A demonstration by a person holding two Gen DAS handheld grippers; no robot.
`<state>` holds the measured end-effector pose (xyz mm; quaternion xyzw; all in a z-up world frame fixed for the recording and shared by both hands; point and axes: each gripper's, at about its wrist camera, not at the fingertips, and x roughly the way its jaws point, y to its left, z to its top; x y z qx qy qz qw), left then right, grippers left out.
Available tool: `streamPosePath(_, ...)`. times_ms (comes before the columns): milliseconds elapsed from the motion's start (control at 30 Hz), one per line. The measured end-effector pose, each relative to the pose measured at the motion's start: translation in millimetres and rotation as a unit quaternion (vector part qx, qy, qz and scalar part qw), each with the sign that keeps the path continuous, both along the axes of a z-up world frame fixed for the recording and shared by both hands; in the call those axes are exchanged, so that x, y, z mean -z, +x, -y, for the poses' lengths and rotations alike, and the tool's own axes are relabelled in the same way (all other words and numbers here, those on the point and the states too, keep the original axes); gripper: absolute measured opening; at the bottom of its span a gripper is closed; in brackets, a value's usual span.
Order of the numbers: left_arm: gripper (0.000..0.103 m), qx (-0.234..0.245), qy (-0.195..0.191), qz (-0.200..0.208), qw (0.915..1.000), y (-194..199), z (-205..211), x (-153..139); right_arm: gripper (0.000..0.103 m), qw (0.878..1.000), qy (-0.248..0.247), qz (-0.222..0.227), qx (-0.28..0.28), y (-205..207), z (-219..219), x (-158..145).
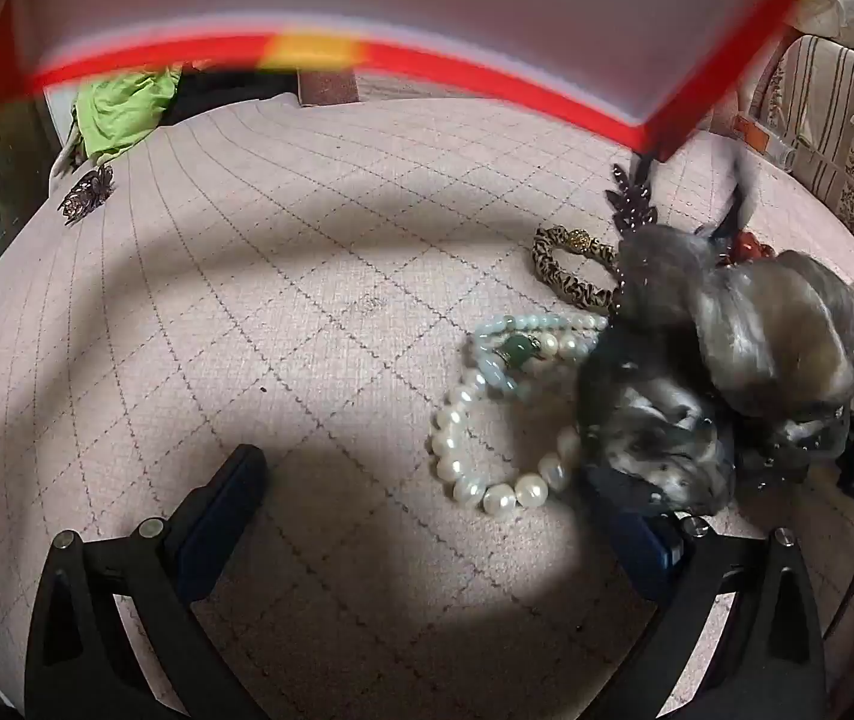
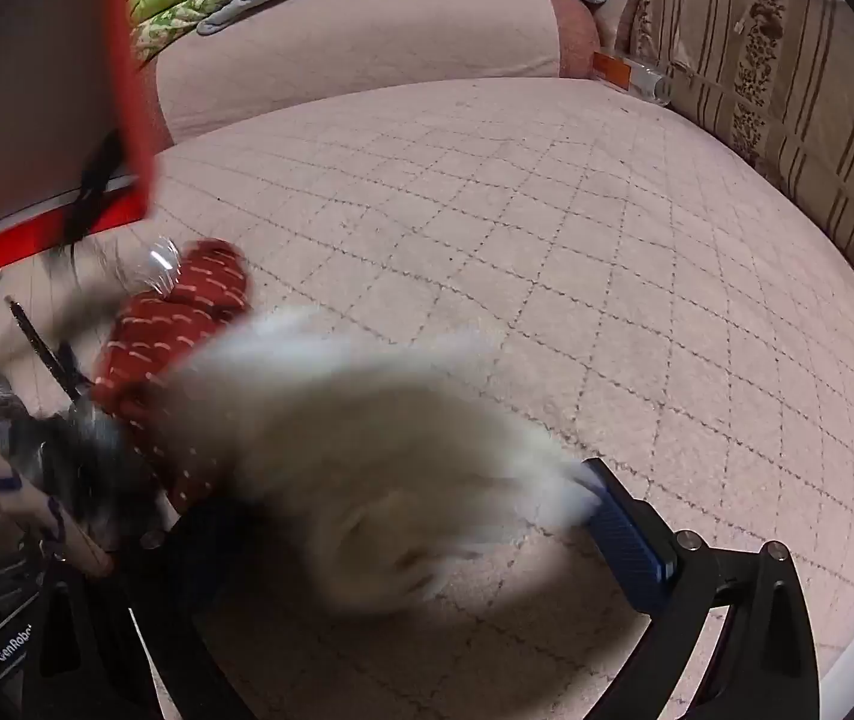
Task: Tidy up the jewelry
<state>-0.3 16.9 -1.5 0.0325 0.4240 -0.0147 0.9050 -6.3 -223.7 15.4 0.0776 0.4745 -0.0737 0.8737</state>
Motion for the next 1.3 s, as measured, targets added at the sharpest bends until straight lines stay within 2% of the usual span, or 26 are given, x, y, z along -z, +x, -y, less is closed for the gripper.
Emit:
streamPosePath(133, 0.103, 0.001, 0.003, -0.001, 1.0000, 5, 9, 3, 0.103, 1.000, 0.027, -0.001, 0.006, 10, 10, 0)
streamPosePath(300, 0.103, 0.000, 0.004, 0.001, 1.0000, 3, 19, 4, 0.103, 0.999, 0.045, 0.014, 0.017, 4, 17, -7)
streamPosePath(467, 0.103, -0.001, 0.001, -0.001, 1.0000, 4, 20, 2, 0.103, 0.997, 0.044, 0.055, 0.015, -16, 0, -33)
streamPosePath(667, 0.103, -0.002, -0.001, 0.000, 1.0000, 4, 18, 3, 0.103, 0.995, 0.027, 0.096, -0.008, -15, -22, -63)
streamPosePath(833, 0.103, -0.002, -0.001, -0.002, 1.0000, 5, 18, 2, 0.103, 0.992, 0.044, 0.118, -0.008, -37, -15, -70)
streamPosePath(867, 0.103, -0.002, -0.001, -0.001, 1.0000, 5, 18, 2, 0.103, 0.991, 0.043, 0.125, -0.009, -52, -13, -68)
streamPosePath(1067, 0.103, -0.002, 0.006, -0.002, 1.0000, 3, 21, 2, 0.103, 0.984, 0.055, 0.162, -0.049, -99, -18, -72)
streamPosePath(1167, 0.103, 0.005, -0.005, -0.020, 0.9998, 3, 16, -4, 0.103, 0.980, 0.042, 0.182, -0.076, -109, -31, -78)
streamPosePath(1200, 0.103, 0.020, -0.012, -0.032, 0.9992, 1, 15, -9, 0.103, 0.978, 0.040, 0.188, -0.081, -111, -34, -80)
streamPosePath(1300, 0.103, 0.034, -0.023, -0.013, 0.9991, -16, 14, -27, 0.103, 0.977, 0.039, 0.195, -0.083, -115, -37, -82)
